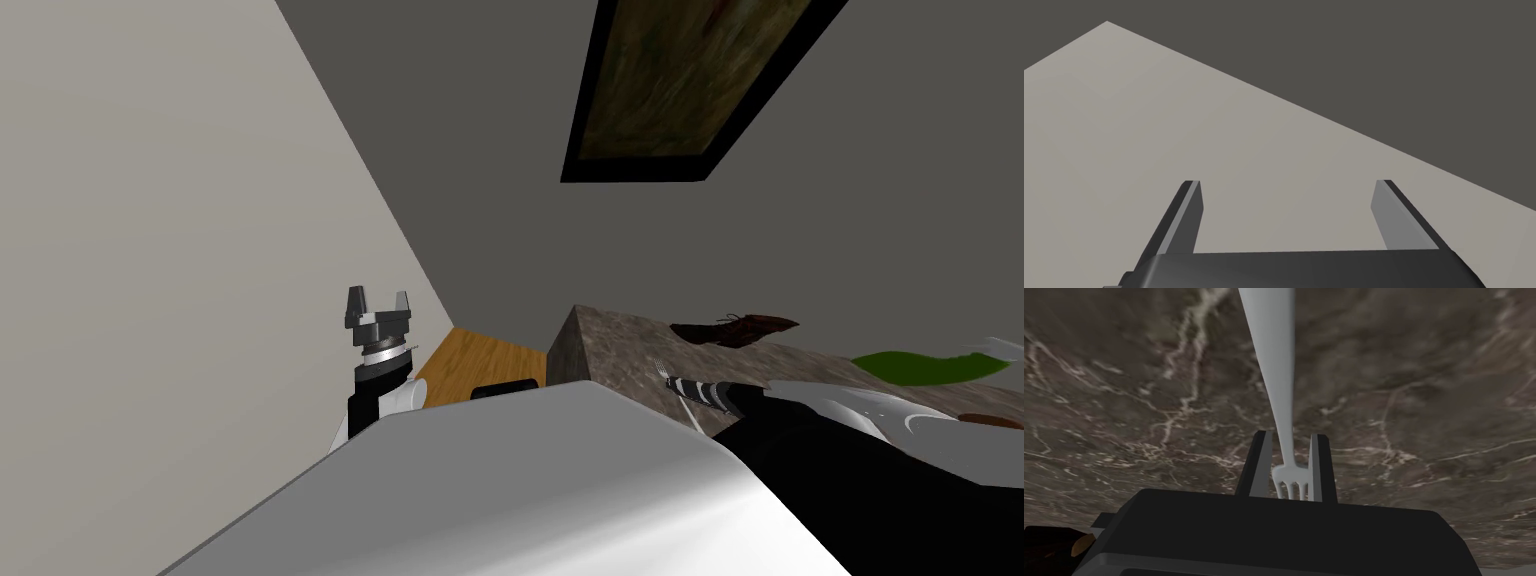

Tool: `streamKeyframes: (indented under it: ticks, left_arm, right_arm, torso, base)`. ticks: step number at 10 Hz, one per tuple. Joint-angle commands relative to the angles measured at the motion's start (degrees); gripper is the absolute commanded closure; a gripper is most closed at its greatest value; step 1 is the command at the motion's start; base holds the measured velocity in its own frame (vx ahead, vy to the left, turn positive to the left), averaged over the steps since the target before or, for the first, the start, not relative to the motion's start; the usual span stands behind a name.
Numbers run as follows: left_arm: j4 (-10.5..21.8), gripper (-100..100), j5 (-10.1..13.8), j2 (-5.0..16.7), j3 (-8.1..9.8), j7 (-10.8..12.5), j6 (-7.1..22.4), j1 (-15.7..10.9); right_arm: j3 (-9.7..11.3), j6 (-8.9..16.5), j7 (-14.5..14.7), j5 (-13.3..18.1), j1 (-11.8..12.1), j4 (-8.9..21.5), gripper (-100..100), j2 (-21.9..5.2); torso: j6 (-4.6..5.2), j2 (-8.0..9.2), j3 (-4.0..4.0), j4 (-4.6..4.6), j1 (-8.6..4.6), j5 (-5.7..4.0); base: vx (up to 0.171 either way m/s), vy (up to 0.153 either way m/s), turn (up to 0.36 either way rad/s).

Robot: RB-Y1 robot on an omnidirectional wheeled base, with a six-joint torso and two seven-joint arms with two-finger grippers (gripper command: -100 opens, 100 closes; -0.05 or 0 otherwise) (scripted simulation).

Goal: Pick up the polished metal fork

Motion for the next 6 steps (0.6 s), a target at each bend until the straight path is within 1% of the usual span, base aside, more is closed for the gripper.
streamKeyframes:
  ticks: [1, 2, 4, 5, 6]
  left_arm:
    - [0.0, 0, 0.0, 0.0, 0.0, 0.0, 0.0, 0.0]
    - [0.0, 0, 0.0, 0.0, 0.0, 0.0, 0.0, 0.0]
    - [0.0, 0, 0.0, 0.0, 0.0, 0.0, 0.0, 0.0]
    - [0.0, 0, 0.0, 0.0, 0.0, 0.0, 0.0, 0.0]
    - [0.0, 0, 0.0, 0.0, 0.0, 0.0, 0.0, 0.0]
  right_arm:
    - [0.0, 0.0, 0.0, 0.0, 0.0, 0.0, 0, 0.0]
    - [0.0, -0.2, -0.7, -0.7, 0.2, -0.7, 100, -2.0]
    - [-0.3, -0.6, -1.2, -1.7, 0.6, -1.8, 100, -4.5]
    - [0.2, -0.7, -1.2, -1.1, 0.0, -1.1, 100, -3.6]
    - [0.2, -0.7, -1.4, -1.1, 0.0, -1.1, 0, -3.8]
  torso:
    - [0.0, 0.0, 0.0, 0.0, 0.0, 0.0]
    - [0.0, 0.0, 0.0, 0.0, 0.0, 0.0]
    - [-0.03, -0.05, -0.03, 0.0, 0.04, 0.03]
    - [-0.02, -0.01, -0.01, 0.0, 0.04, 0.03]
    - [-0.01, 0.01, 0.0, 0.0, 0.03, 0.0]
  base:
    - [0.0, 0.0, 0.0]
    - [0.006, -0.004, -0.032]
    - [0.0, 0.002, -0.044]
    - [-0.006, 0.001, -0.004]
    - [0.0, 0.0, 0.0]
